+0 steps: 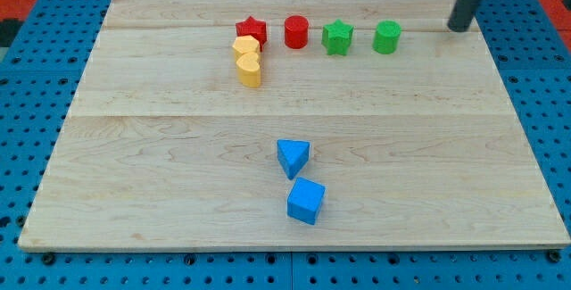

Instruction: Push the green star into the blue triangle

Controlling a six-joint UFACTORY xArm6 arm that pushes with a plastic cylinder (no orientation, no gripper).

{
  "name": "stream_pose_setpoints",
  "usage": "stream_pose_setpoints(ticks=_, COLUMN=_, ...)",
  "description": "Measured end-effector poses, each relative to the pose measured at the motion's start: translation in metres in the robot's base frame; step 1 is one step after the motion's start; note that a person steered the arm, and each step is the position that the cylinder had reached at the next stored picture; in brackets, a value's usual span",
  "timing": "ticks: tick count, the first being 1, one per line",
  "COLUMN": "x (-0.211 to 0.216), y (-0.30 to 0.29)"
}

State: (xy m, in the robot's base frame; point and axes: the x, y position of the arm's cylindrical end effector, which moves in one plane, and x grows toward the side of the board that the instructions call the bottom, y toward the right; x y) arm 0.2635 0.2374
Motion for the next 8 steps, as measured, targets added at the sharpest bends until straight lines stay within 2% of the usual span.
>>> stream_pose_setpoints(ticks=1, x=0.016, y=-0.054)
stream_pose_setpoints(ticks=2, x=0.068, y=-0.086)
stream_pose_setpoints(ticks=3, x=0.062, y=-0.099)
stream_pose_setpoints(ticks=4, x=0.020, y=-0.067)
stream_pose_setpoints(ticks=5, x=-0.012, y=-0.139)
stream_pose_setpoints(ticks=6, x=0.005, y=-0.158)
stream_pose_setpoints(ticks=7, x=0.066, y=-0.159)
stream_pose_setpoints(ticks=8, x=0.111, y=-0.194)
